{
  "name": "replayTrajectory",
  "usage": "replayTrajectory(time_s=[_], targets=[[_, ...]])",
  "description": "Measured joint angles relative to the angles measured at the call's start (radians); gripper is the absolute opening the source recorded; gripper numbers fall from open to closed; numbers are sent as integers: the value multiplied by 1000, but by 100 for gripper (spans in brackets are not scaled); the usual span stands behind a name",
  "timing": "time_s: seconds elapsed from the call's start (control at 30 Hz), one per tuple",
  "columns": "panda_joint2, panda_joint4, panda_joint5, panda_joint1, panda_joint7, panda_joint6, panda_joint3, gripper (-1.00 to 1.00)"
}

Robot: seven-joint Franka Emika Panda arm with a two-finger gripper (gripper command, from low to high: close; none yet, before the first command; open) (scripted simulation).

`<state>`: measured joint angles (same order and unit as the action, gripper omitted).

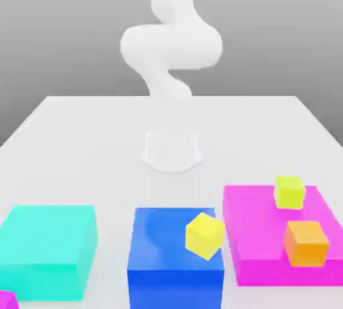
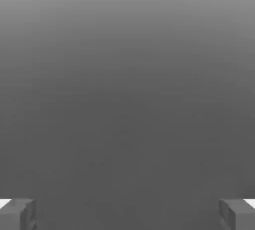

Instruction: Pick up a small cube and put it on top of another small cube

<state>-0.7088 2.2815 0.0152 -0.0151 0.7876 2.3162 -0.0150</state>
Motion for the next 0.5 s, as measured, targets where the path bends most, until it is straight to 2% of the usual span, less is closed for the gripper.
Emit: replayTrajectory(time_s=[0.27,0.5], targets=[[295,-60,32,-41,-55,52,-68,0],[548,-112,14,-75,-135,97,-138,0]])
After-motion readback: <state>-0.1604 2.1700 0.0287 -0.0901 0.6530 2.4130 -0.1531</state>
